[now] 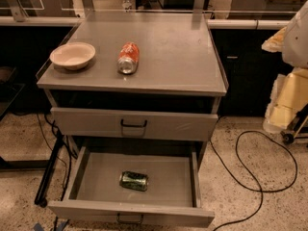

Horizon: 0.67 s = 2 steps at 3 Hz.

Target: Pick green can from middle drawer and place on counter

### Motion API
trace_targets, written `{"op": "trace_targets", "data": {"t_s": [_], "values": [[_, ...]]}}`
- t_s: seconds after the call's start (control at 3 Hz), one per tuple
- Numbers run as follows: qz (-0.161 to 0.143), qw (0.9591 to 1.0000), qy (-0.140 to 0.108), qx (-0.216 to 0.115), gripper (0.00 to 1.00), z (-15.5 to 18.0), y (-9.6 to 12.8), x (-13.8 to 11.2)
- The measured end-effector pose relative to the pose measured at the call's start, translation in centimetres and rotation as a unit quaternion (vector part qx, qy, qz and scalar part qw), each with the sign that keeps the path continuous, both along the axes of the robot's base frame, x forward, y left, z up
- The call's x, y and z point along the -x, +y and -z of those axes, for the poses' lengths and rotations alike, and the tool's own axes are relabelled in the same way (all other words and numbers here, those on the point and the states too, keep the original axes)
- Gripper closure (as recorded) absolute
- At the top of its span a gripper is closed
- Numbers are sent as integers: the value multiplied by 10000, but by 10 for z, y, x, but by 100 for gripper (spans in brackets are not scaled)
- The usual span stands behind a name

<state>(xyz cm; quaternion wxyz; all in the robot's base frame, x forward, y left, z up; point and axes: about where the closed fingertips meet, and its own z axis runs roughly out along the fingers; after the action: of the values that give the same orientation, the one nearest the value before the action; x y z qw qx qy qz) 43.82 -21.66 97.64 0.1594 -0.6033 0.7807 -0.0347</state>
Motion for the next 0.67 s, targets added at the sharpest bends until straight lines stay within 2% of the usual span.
{"op": "trace_targets", "data": {"t_s": [0.33, 0.67], "values": [[0, 10000, 0, 0, 0, 0, 0, 0], [168, 9998, -54, 63, 0, 19, 12, 3]]}}
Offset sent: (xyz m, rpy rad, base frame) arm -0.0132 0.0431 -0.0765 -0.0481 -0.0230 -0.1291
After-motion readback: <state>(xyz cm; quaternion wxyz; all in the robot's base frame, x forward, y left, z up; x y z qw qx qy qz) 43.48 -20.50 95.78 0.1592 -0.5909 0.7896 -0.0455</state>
